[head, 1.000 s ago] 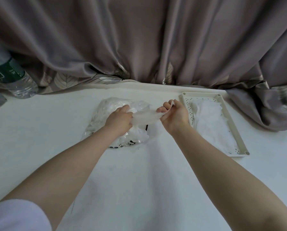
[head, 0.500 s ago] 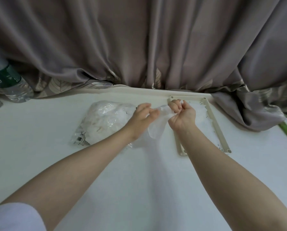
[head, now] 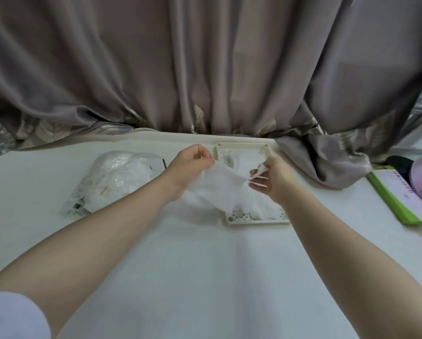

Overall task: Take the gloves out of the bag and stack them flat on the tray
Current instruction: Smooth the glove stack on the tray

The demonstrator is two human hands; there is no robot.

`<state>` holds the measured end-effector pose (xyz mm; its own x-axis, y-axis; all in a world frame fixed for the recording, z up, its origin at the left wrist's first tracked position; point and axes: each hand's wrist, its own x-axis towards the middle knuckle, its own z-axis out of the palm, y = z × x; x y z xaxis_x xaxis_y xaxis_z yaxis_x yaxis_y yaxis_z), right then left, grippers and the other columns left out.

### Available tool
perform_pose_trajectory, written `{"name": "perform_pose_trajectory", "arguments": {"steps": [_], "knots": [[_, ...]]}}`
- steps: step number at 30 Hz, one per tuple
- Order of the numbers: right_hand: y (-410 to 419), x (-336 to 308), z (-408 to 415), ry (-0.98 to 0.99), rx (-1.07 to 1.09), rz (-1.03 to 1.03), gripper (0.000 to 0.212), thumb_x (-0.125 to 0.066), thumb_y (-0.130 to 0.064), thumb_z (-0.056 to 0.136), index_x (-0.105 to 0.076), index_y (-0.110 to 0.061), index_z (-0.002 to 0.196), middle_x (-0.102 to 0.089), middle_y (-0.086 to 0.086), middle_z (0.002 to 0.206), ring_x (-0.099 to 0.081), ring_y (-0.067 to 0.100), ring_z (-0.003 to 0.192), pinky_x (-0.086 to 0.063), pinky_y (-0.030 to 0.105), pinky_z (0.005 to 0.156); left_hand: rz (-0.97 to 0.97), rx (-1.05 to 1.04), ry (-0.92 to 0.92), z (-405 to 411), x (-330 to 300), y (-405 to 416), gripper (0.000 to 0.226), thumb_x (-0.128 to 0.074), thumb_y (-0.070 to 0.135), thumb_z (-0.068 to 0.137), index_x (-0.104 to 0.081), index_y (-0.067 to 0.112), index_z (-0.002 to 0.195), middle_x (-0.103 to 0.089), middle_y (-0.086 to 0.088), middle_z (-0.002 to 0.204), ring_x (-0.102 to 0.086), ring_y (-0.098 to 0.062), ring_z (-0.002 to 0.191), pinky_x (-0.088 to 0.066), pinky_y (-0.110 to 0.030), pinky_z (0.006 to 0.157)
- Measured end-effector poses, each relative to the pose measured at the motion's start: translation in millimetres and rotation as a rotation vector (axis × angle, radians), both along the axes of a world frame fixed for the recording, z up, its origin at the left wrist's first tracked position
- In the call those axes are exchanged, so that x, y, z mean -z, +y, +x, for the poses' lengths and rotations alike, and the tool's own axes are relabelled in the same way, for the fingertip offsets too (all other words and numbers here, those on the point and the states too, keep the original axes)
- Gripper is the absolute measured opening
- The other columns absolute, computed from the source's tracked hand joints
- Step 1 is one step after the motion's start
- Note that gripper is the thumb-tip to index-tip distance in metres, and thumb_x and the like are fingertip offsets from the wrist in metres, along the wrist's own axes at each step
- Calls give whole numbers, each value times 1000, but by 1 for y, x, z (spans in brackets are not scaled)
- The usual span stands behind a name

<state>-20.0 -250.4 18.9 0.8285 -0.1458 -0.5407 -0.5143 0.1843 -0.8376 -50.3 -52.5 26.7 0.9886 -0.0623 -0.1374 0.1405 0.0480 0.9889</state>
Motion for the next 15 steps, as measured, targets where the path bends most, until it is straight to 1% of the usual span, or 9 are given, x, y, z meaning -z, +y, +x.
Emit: {"name": "perform_pose_trajectory", "arguments": {"steps": [1,2,4,6,9,11,12,14,15], "knots": [[-8,0,0,25,-111,-195,20,-42,-13,87,-54,-13,71,-62,6,82,-57,22,82,-47,35,81,69,-7,-32,0,-5,-8,27,-58,-1,86,-51,19,70,-53,1,70,-43,-7,54,-31,-15,44],[-14,-2,1,20,-194,-300,14,-45,-19,90,-58,-15,84,-62,5,98,-56,21,95,-42,35,86,127,9,-63,1,-10,-16,24,-57,-1,87,-52,19,74,-52,1,67,-43,-7,51,-32,-15,42],[-24,-8,4,-86,-303,-297,24,-49,-29,93,-60,-17,111,-58,1,120,-51,19,114,-35,32,93,172,93,-97,0,-22,-34,21,-58,2,88,-54,21,82,-55,4,70,-47,-7,53,-35,-16,43],[-26,-19,4,-271,-453,-176,36,-54,-35,88,-61,-20,120,-59,-5,126,-48,14,124,-32,31,98,157,156,-103,0,-29,-48,20,-60,2,88,-56,22,89,-59,6,75,-52,-4,55,-38,-15,47],[-26,-32,0,-448,-699,-48,37,-56,-36,84,-66,-22,116,-66,-3,119,-55,12,120,-34,34,106,184,197,-116,0,-36,-59,17,-61,5,88,-57,18,98,-62,5,74,-55,-2,58,-41,-14,52],[-30,-34,-1,-508,-771,-99,31,-62,-32,86,-67,-18,114,-68,5,114,-59,17,113,-37,36,104,199,197,-127,1,-38,-63,15,-61,5,89,-57,17,97,-64,2,75,-57,-5,62,-43,-16,55],[-32,-34,-1,-527,-783,-158,23,-65,-26,87,-68,-17,108,-69,7,108,-60,17,106,-40,37,102,205,176,-123,2,-39,-64,16,-60,4,89,-57,18,96,-64,0,76,-57,-7,63,-45,-19,57],[-38,-32,0,-520,-777,-234,5,-66,-11,87,-68,-14,91,-67,6,90,-60,14,87,-46,34,91,239,113,-104,4,-38,-65,18,-60,3,89,-56,19,95,-61,0,71,-54,-5,54,-44,-18,52],[-42,-31,0,-508,-770,-246,7,-65,-7,87,-65,-13,83,-63,3,80,-57,12,76,-47,29,81,266,89,-91,5,-37,-67,16,-60,5,89,-56,19,96,-58,3,67,-51,-3,48,-42,-17,49]]}}
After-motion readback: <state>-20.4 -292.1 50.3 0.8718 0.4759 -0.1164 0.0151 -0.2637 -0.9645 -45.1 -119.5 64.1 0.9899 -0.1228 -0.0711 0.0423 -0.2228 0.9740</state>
